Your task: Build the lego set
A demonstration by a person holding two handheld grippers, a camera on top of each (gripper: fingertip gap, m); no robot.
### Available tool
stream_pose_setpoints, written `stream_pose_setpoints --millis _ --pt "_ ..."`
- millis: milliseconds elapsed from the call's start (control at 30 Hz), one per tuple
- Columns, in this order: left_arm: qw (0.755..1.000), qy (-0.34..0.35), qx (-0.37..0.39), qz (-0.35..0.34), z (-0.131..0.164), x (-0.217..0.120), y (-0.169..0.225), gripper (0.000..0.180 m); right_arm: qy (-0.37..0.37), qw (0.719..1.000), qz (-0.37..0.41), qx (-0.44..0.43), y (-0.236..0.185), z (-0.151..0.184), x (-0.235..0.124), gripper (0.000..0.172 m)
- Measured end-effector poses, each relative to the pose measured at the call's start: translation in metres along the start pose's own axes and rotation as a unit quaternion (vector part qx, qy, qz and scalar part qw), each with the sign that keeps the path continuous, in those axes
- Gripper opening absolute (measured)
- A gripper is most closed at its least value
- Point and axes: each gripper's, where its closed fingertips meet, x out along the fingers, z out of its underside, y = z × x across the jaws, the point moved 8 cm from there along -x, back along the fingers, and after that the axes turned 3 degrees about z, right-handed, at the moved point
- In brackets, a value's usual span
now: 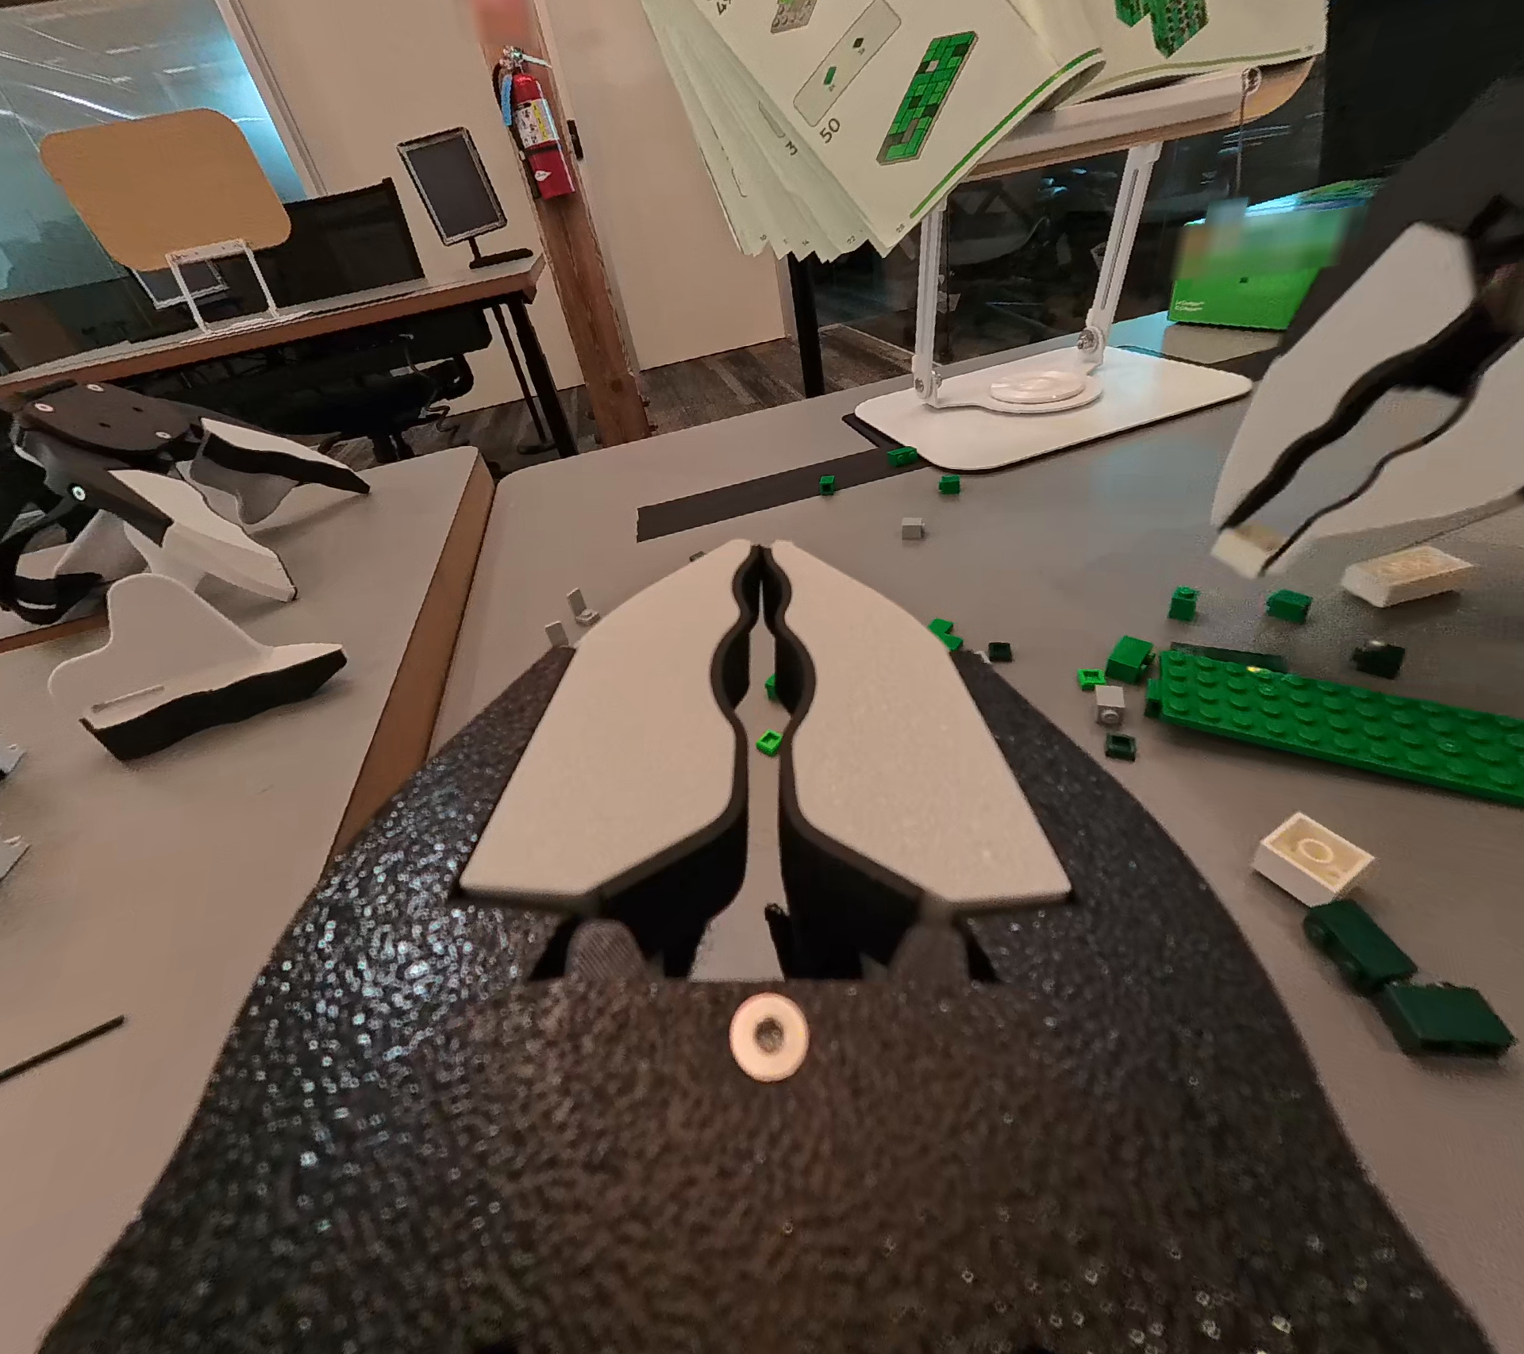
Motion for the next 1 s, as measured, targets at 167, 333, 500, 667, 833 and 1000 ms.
stream_pose_setpoints --millis 167,333,500,667,833,1000 --pt "0.999 0.013 0.031 0.009 -0.007 0.0 0.01 0.0 0.084 0.973 0.195 -0.085 -0.024 0.0 -0.062 0.016" --pt "0.984 0.054 0.15 0.078 -0.03 -0.003 0.055 0.0 0.131 0.92 0.337 -0.147 -0.066 0.003 -0.122 0.016" --pt "0.924 0.037 0.213 0.315 -0.033 -0.003 0.135 0.0 0.179 0.914 0.347 -0.114 -0.092 0.017 -0.158 0.015" --pt "0.841 -0.06 0.219 0.491 -0.024 -0.004 0.197 0.043 0.219 0.923 0.313 -0.054 -0.103 0.038 -0.177 0.016" --pt "0.784 -0.146 0.241 0.553 -0.013 0.0 0.228 0.047 0.212 0.948 0.236 -0.021 -0.119 0.057 -0.178 0.016" --pt "0.75 -0.189 0.237 0.588 -0.01 0.006 0.245 0.047 0.198 0.965 0.171 0.019 -0.136 0.078 -0.173 0.016"
